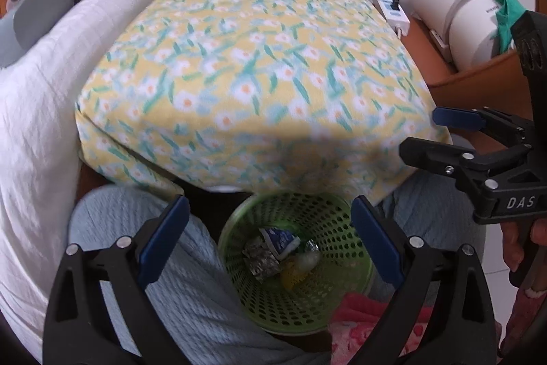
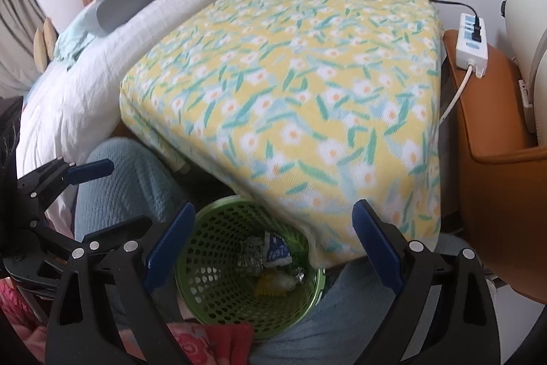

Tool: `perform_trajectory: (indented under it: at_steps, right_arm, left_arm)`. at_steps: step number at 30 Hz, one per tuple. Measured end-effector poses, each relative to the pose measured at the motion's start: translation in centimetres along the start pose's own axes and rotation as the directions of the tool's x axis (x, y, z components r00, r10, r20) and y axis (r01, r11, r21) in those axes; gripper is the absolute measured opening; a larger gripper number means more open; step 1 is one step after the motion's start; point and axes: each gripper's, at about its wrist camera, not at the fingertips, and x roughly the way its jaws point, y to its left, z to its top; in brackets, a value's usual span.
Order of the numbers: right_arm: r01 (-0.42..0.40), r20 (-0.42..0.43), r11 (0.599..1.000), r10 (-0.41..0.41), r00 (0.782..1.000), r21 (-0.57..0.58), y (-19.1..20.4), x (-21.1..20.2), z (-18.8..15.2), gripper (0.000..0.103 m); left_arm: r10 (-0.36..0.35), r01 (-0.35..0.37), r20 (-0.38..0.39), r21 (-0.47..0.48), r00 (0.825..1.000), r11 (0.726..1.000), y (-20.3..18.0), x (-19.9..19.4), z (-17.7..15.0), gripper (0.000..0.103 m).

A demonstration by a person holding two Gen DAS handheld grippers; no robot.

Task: Collect trash
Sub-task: 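Grasp the blue milk carton with the left gripper while the right gripper grasps the clear plastic bottle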

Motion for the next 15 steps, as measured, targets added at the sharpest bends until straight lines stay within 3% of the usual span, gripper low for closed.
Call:
perform_trajectory:
  at_steps: [7,15]
  right_arm:
    - [0.041,0.076,0.999,-0.041,0.996,-0.003,-0.5,-0.3,3.9,0.093]
    - [0.101,0.179,0.993,-0.111,0.977,0.064,-3.0,0.2,10.9,0.093]
  left_arm:
    - [0.041,-0.040,0.093,-0.018,0.995,0.999,1.6,-0.8,5.2,0.094]
    - [0.051,-0.043,0.158,-0.056,0.986,0.997,2.5,-0.3,12.6,0.094]
